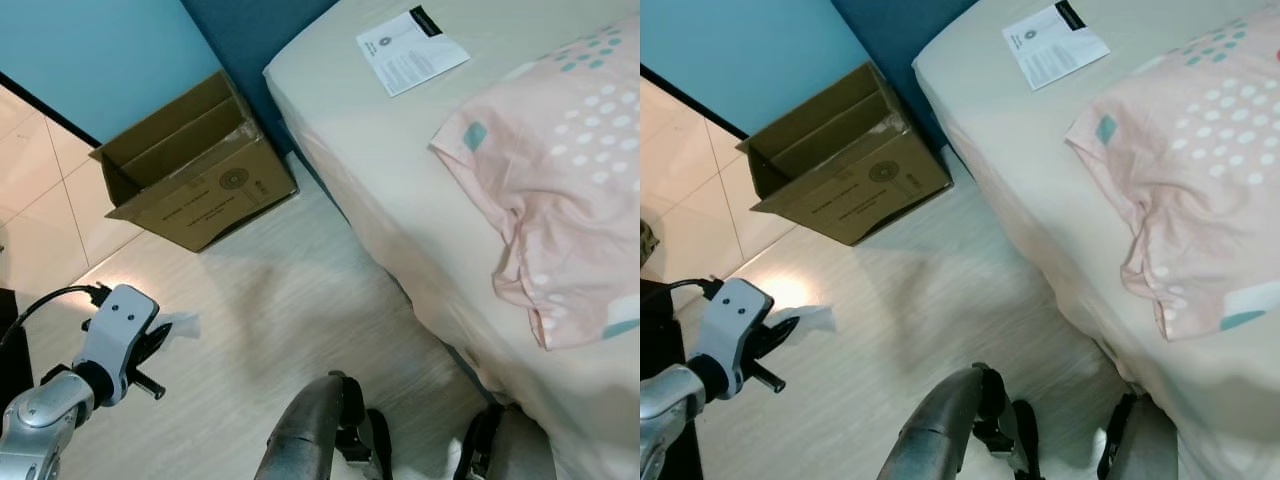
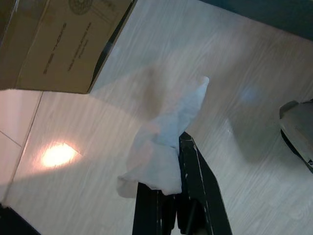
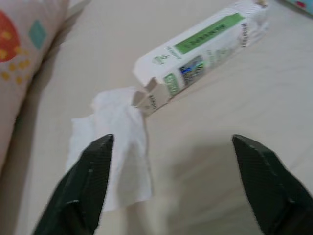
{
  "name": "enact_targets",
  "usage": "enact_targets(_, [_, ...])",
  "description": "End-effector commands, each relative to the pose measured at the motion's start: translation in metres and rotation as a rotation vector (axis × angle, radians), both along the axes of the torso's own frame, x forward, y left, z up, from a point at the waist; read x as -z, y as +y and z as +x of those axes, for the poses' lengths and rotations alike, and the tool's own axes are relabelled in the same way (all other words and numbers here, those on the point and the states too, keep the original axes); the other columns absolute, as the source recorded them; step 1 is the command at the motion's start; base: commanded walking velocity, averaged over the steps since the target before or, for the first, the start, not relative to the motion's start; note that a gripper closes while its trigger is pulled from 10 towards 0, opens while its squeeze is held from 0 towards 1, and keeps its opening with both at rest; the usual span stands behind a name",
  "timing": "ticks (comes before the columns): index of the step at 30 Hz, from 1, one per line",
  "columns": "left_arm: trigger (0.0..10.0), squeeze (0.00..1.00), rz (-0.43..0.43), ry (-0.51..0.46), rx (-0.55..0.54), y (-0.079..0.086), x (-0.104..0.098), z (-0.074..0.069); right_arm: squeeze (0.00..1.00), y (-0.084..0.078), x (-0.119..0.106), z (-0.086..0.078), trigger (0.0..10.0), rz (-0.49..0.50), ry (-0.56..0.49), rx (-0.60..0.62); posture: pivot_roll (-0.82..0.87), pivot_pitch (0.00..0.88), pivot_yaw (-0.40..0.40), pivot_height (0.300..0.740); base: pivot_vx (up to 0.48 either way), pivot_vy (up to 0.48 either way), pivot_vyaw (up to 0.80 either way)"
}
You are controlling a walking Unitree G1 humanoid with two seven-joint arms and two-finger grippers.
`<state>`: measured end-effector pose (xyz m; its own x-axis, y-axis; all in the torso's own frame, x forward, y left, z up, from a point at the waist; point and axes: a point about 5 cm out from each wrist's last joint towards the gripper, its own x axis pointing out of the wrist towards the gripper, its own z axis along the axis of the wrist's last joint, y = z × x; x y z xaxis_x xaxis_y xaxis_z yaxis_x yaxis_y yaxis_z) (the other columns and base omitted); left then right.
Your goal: Clean up the room
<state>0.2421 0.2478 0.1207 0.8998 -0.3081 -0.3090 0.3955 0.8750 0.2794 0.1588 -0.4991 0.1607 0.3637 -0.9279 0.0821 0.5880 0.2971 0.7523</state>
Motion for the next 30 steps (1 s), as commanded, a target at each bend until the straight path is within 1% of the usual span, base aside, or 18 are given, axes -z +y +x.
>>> enact_targets(1, [10.0, 0.00, 0.038, 0.064, -0.019, 0.011, 0.011, -0.009, 1.00, 0.007, 0.029, -0.008, 10.0, 0.100, 0.037, 0.010, 0.31, 0.580, 0.400, 0.625, 0.000, 0.000, 0.00])
enact_targets(2, [10.0, 0.00, 0.038, 0.064, -0.019, 0.011, 0.011, -0.009, 1.00, 0.007, 0.029, -0.008, 10.0, 0.100, 0.037, 0.010, 0.31, 0.580, 0.400, 0.625, 0.000, 0.000, 0.00])
enact_targets(3, [10.0, 0.00, 0.041, 0.063, -0.017, 0.011, 0.011, -0.009, 0.67, 0.010, 0.033, -0.004, 10.0, 0.107, 0.060, -0.020, 0.31, 0.580, 0.400, 0.625, 0.000, 0.000, 0.00])
enact_targets(4, [10.0, 0.00, 0.041, 0.063, -0.017, 0.011, 0.011, -0.009, 0.67, 0.010, 0.033, -0.004, 10.0, 0.107, 0.060, -0.020, 0.31, 0.580, 0.400, 0.625, 0.000, 0.000, 0.00])
enact_targets(5, [10.0, 0.00, 0.043, 0.063, -0.015, 0.011, 0.011, -0.009, 0.00, 0.014, 0.037, 0.002, 10.0, 0.109, 0.077, -0.060, 0.31, 0.580, 0.400, 0.625, 0.000, 0.000, 0.00])
enact_targets(6, [10.0, 0.00, 0.043, 0.063, -0.015, 0.011, 0.011, -0.009, 0.00, 0.014, 0.037, 0.002, 10.0, 0.109, 0.077, -0.060, 0.31, 0.580, 0.400, 0.625, 0.000, 0.000, 0.00])
enact_targets(7, [10.0, 0.00, 0.045, 0.063, -0.014, 0.011, 0.011, -0.009, 0.00, 0.020, 0.040, 0.011, 10.0, 0.089, 0.123, -0.118, 0.31, 0.578, 0.400, 0.625, 0.000, 0.000, 0.00])
enact_targets(8, [10.0, 0.00, 0.045, 0.062, -0.014, 0.010, 0.011, -0.009, 0.00, 0.025, 0.042, 0.018, 10.0, 0.075, 0.142, -0.165, 0.31, 0.578, 0.400, 0.625, 0.000, 0.000, 0.00])
enact_targets(9, [10.0, 0.00, 0.045, 0.062, -0.014, 0.010, 0.011, -0.009, 0.00, 0.025, 0.042, 0.018, 10.0, 0.075, 0.142, -0.165, 0.31, 0.578, 0.400, 0.625, 0.000, 0.000, 0.00])
enact_targets(10, [10.0, 0.00, 0.045, 0.061, -0.014, 0.010, 0.012, -0.009, 0.00, 0.028, 0.043, 0.024, 10.0, 0.063, 0.165, -0.197, 0.31, 0.577, 0.400, 0.625, 0.000, 0.000, 0.00])
enact_targets(13, [10.0, 0.00, 0.043, 0.058, -0.017, 0.009, 0.012, -0.008, 0.00, 0.030, 0.043, 0.027, 10.0, 0.064, 0.157, -0.207, 0.30, 0.574, 0.400, 0.625, 0.000, 0.000, 0.00])
enact_targets(18, [10.0, 0.00, 0.042, 0.055, -0.015, 0.008, 0.012, -0.008, 0.00, 0.030, 0.043, 0.027, 10.0, 0.074, 0.143, -0.205, 0.30, 0.574, 0.400, 0.625, 0.000, 0.000, 0.00])
enact_targets(22, [10.0, 0.00, 0.051, 0.059, -0.012, 0.010, 0.011, -0.011, 0.00, 0.031, 0.045, 0.028, 10.0, 0.088, 0.132, -0.207, 0.32, 0.586, 0.400, 0.625, 0.000, 0.000, 0.00])
enact_targets(24, [10.0, 0.00, 0.058, 0.061, -0.010, 0.012, 0.009, -0.012, 0.00, 0.032, 0.046, 0.028, 10.0, 0.096, 0.113, -0.204, 0.33, 0.590, 0.400, 0.625, 0.000, 0.000, 0.00])
enact_targets(25, [10.0, 0.00, 0.065, 0.062, -0.009, 0.014, 0.008, -0.013, 0.00, 0.032, 0.045, 0.028, 10.0, 0.096, 0.083, -0.198, 0.34, 0.593, 0.400, 0.625, 0.000, 0.000, 0.00])
enact_targets(26, [10.0, 0.00, 0.065, 0.062, -0.009, 0.014, 0.008, -0.013, 0.00, 0.032, 0.045, 0.028, 10.0, 0.096, 0.083, -0.198, 0.34, 0.593, 0.400, 0.625, 0.000, 0.000, 0.00])
enact_targets(29, [10.0, 0.00, 0.083, 0.064, -0.004, 0.019, 0.003, -0.017, 0.00, 0.028, 0.037, 0.026, 10.0, 0.087, -0.020, -0.171, 0.37, 0.598, 0.400, 0.625, 0.000, 0.000, 0.00])
enact_targets(30, [10.0, 0.00, 0.083, 0.064, -0.004, 0.019, 0.003, -0.017, 0.00, 0.028, 0.037, 0.026, 10.0, 0.087, -0.020, -0.171, 0.37, 0.598, 0.400, 0.625, 0.000, 0.000, 0.00])
